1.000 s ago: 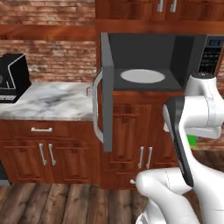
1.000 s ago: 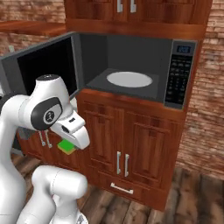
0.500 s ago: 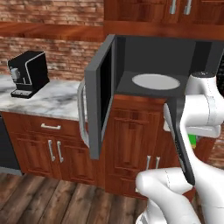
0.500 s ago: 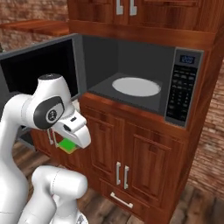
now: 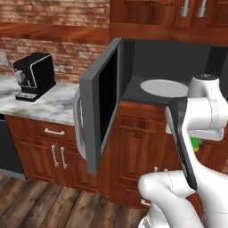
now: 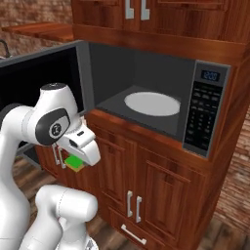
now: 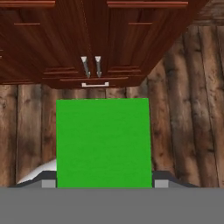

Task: Place the sponge inside the microwave to prepare for sanitizing.

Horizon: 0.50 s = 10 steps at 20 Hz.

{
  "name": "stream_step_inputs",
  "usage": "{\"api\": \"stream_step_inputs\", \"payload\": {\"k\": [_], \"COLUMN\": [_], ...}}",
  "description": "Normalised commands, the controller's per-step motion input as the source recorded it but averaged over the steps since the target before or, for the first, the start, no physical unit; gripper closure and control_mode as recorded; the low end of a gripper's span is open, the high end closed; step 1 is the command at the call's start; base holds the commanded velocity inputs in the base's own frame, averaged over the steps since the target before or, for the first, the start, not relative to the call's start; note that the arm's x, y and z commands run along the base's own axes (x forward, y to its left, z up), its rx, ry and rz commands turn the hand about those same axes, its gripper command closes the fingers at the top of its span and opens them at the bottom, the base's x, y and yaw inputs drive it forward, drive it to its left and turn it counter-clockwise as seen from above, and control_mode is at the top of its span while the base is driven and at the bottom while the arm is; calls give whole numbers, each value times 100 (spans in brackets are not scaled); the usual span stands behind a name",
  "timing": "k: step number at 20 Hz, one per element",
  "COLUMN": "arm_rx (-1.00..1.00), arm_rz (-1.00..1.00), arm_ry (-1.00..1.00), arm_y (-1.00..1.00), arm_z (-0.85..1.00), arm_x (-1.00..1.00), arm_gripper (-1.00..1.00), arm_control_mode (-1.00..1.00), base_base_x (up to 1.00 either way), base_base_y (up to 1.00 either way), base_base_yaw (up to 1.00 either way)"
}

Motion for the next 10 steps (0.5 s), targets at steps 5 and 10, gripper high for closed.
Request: {"api": "stream_step_inputs", "payload": {"k": [5, 10], "arm_rx": [0, 0], "arm_rz": [0, 0], "arm_ry": [0, 0], "arm_y": [0, 0], "arm_z": [0, 0], "arm_x": [0, 0], "arm_gripper": [100, 100], "arm_control_mode": [100, 100], "base_base_x": [24, 32], "base_base_y": [-35, -24], "base_base_yaw": [4, 4]}}
